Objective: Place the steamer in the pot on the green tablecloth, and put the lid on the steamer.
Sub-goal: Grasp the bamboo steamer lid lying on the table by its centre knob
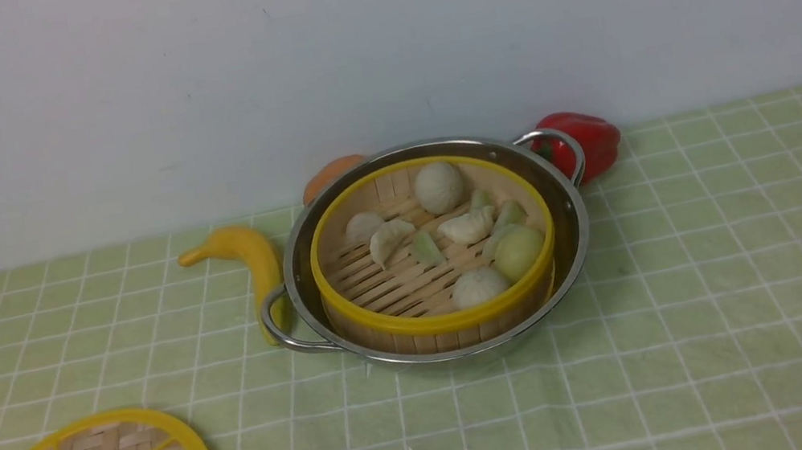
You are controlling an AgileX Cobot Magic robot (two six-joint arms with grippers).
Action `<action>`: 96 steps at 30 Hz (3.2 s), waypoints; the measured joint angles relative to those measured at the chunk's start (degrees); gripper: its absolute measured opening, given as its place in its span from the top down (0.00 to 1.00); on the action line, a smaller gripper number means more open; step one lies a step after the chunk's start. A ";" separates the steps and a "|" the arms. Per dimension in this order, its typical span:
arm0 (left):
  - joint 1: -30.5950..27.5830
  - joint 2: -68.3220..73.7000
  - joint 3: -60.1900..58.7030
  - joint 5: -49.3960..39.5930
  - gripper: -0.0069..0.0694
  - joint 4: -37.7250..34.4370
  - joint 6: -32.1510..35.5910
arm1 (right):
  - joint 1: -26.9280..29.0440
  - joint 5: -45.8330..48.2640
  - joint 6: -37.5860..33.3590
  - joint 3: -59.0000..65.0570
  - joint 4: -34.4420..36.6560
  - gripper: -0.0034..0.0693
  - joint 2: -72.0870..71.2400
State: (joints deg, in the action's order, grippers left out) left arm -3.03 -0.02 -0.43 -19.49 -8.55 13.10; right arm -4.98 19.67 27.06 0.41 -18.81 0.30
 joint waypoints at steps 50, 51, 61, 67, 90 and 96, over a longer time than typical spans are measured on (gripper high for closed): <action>0.00 0.00 0.00 2.25 0.59 -11.73 -3.67 | 0.00 -0.82 -12.22 0.07 11.92 0.62 -0.05; 0.00 0.00 0.00 3.01 0.59 -14.43 -4.30 | 0.00 -0.82 -12.22 0.07 11.92 0.62 -0.05; 0.00 0.00 0.00 18.00 0.59 -35.30 -6.21 | 0.00 -0.82 -12.22 0.07 11.92 0.62 -0.05; 0.00 1.86 7.25 17.69 0.58 -34.43 -3.52 | 0.00 -0.82 -12.22 0.07 11.97 0.62 -0.05; 0.00 77.18 53.67 -38.90 0.48 12.24 -16.95 | 0.00 -0.82 -11.07 0.07 12.07 0.62 -0.05; 0.00 88.06 55.72 -38.64 0.48 12.87 -19.54 | 0.00 -0.82 -11.07 0.07 12.09 0.62 -0.05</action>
State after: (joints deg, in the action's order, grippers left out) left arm -3.03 88.04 55.29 -58.12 4.31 -6.44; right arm -4.98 18.85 15.99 0.48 -6.72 0.25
